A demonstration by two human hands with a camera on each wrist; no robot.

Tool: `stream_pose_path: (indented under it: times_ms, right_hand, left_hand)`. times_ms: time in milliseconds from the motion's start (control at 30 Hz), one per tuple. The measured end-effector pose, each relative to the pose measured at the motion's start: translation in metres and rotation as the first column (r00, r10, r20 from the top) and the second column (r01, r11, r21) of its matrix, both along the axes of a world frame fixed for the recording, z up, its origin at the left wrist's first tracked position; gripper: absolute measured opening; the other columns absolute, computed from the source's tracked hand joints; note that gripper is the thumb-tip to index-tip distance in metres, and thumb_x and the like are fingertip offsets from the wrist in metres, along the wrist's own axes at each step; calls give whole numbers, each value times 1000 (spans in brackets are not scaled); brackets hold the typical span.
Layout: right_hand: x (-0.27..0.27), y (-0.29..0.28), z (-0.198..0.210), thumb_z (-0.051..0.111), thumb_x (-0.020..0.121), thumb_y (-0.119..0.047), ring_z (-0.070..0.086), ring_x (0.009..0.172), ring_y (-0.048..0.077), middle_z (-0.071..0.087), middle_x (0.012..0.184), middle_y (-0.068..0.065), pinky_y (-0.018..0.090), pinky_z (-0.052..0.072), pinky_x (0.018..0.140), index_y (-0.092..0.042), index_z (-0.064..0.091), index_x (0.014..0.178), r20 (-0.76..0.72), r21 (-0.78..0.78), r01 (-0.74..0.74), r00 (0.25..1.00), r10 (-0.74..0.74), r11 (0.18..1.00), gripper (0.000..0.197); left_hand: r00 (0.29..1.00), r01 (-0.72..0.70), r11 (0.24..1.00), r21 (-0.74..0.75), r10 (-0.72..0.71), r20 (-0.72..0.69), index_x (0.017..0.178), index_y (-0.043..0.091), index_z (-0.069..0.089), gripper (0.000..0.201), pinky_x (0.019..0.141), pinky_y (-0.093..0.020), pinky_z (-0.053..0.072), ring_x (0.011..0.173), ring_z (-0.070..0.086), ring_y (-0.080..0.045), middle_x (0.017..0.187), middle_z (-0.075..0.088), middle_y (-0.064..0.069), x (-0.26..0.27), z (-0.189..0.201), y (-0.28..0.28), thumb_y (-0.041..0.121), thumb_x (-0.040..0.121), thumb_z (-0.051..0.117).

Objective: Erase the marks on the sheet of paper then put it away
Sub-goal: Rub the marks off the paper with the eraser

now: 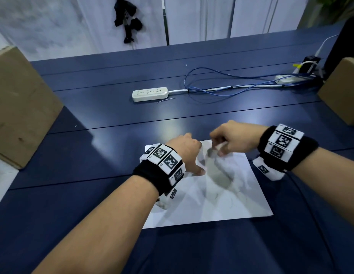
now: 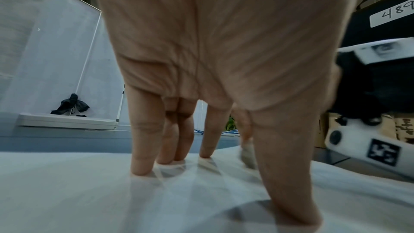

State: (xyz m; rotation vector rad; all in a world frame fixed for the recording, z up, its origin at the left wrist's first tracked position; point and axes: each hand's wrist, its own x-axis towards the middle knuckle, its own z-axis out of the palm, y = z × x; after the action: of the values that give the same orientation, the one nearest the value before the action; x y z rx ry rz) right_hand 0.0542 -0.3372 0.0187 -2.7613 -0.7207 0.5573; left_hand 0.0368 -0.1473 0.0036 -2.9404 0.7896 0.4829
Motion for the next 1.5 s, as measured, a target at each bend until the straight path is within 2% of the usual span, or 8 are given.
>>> stream_pose_path:
  times_ms: [100,333,500,700,900,1133,1333,1500]
  right_hand:
    - [-14,4,-2,80,69,-21,53,60,0,59,62,-20,15,40,56,-29,61,72,-183,-18,-119,977,114,993,22]
    - [11,0,0,74,76,-34,59,78,19,63,76,-8,32,48,69,-23,61,84,126,16,87,988,-89,996,18]
    - [-18,2,2,80,69,-19,56,64,1,64,69,-14,16,43,59,-24,68,84,-225,-52,-135,967,120,989,20]
    - [18,4,2,72,77,-33,60,79,20,64,77,-7,26,40,62,-21,65,88,166,5,118,979,-117,993,18]
    - [-16,5,2,79,69,-18,55,62,1,66,70,-10,22,46,63,-28,62,74,-215,-25,-125,970,116,992,21]
    - [15,2,1,73,76,-37,61,78,18,63,76,-9,33,51,71,-24,64,89,150,15,106,983,-107,994,20]
    - [-22,4,2,79,70,-18,58,62,-2,65,68,-19,20,48,63,-22,69,86,-218,-14,-129,968,122,992,19]
    - [7,6,2,75,75,-34,55,70,8,56,68,-13,28,45,66,-25,67,91,104,-34,52,993,-48,998,20]
  left_hand:
    - [1000,8,1000,3,-8,-6,127,21,56,70,73,-31,40,100,56,-25,114,49,-6,1,0,0,62,73,73]
    - [1000,-1,1000,-5,1,-10,131,24,54,74,72,-31,40,94,52,-23,115,48,-5,1,0,1,63,72,72]
    - [1000,-5,1000,-13,5,-6,132,22,53,77,72,-30,39,102,57,-25,115,49,-5,2,0,1,63,71,74]
    - [1000,-15,1000,-24,15,1,132,25,54,75,73,-31,40,102,57,-25,116,49,-4,0,1,2,63,70,74]
    - [1000,-12,1000,-21,12,-7,132,22,54,78,76,-32,43,103,57,-25,114,49,-4,2,2,1,64,69,75]
    - [1000,-8,1000,10,8,-16,127,25,58,71,72,-32,43,89,53,-22,109,47,-3,1,6,-1,64,70,74]
    - [1000,6,999,31,-6,-12,122,23,60,71,68,-30,41,80,48,-21,103,44,-1,3,6,-2,66,68,74]
    - [1000,0,1000,16,1,-28,123,25,60,66,70,-30,39,81,46,-20,110,47,-3,1,6,-1,63,71,73]
